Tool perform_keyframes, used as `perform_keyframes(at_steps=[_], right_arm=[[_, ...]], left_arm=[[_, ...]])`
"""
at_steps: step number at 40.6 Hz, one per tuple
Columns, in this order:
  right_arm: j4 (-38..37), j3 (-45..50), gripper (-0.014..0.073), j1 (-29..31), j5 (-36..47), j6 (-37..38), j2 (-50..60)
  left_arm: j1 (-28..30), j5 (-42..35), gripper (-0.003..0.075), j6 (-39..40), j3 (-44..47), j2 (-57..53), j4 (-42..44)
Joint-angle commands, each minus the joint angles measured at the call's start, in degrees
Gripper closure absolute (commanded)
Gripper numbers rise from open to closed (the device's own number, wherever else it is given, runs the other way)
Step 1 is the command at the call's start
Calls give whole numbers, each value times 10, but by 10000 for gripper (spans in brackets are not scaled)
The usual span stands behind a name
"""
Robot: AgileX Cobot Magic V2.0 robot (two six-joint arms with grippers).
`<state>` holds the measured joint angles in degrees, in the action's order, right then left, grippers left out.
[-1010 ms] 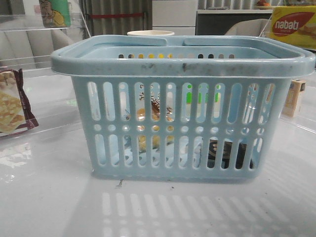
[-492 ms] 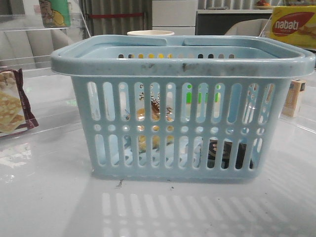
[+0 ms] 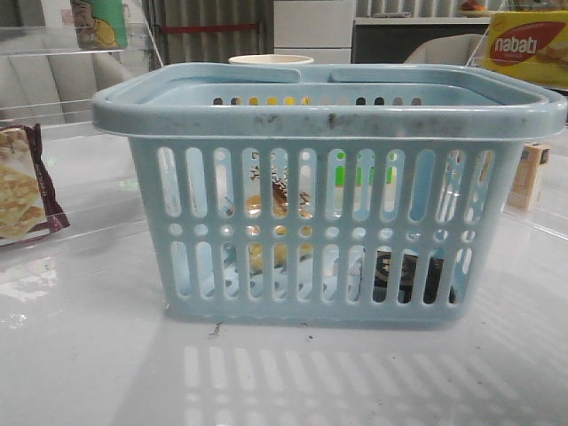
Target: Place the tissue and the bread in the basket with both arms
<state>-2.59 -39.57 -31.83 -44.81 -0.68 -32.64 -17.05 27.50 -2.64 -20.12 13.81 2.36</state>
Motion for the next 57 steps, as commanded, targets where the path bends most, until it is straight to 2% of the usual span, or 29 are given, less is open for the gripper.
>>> perform_keyframes(at_steps=[1, 5, 13, 15, 22, 33, 57], right_arm=[[-5, -15, 540, 0, 39, -6, 0], [-5, -15, 540, 0, 39, -6, 0], [-5, -15, 540, 0, 39, -6, 0], [-5, -15, 540, 0, 39, -6, 0], [-5, -15, 540, 0, 40, -6, -1], [-5, -15, 540, 0, 40, -6, -1], [-5, -15, 540, 0, 40, -6, -1]], left_arm=[[45, -126, 629, 6, 56, -44, -16], [90, -175, 629, 6, 118, -90, -31], [135, -258, 629, 6, 207, -153, -59], [138, -243, 630, 6, 204, -152, -59], [139, -275, 629, 5, 205, -152, -39], [162, -275, 630, 5, 205, -152, -40], [153, -275, 630, 5, 205, -152, -40]])
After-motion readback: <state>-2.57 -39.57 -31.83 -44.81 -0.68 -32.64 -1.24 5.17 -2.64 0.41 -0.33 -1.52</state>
